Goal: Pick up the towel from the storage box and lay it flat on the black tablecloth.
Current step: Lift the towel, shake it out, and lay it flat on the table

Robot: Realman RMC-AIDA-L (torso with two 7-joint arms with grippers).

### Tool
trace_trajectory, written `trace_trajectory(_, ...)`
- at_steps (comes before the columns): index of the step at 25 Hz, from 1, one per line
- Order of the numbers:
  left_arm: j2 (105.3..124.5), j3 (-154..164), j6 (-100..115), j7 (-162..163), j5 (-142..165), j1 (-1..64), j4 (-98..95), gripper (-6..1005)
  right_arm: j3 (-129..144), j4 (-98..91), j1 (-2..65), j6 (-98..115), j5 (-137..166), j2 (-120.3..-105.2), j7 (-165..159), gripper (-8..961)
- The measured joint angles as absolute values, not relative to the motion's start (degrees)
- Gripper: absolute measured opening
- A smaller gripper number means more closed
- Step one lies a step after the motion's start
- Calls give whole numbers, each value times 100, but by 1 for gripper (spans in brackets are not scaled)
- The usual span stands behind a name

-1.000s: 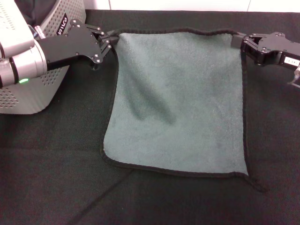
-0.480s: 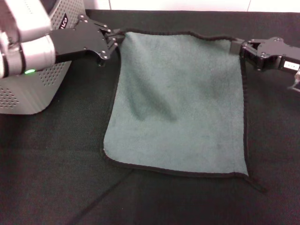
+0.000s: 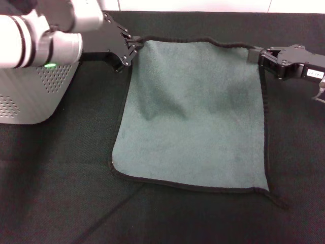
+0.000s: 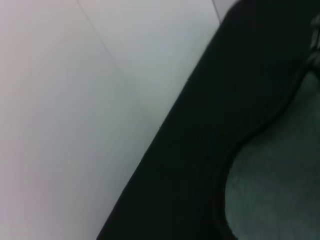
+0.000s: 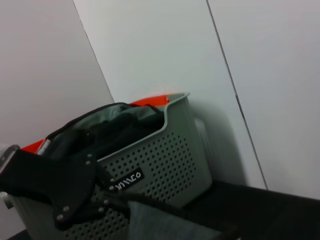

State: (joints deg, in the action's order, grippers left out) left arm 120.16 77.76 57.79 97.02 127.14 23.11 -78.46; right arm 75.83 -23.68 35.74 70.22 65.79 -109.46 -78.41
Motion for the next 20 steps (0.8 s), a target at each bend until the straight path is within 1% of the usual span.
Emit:
trace_trajectory(7,12025,8483,5435,10719,14210,2424,-8070,30,7582,-2373,3590,6961,6650,-10942,-7968,7)
trace_trajectory(15,12026,8765,5326,11249,15013,2513,-8109,31,7585,-2373,3702,6710,6694,-10943,-7991,7)
trace_trajectory(18,12027,8840,5309,11354,15172,2550,-8078,31,7585,-2371,3794,6613,6891,-10984,-7990,7)
trace_trajectory(20,12023,8861,5280,11405,15195,2557,-8071,31,7586,-2369,3867,6436,7019,-11049,-7990,7)
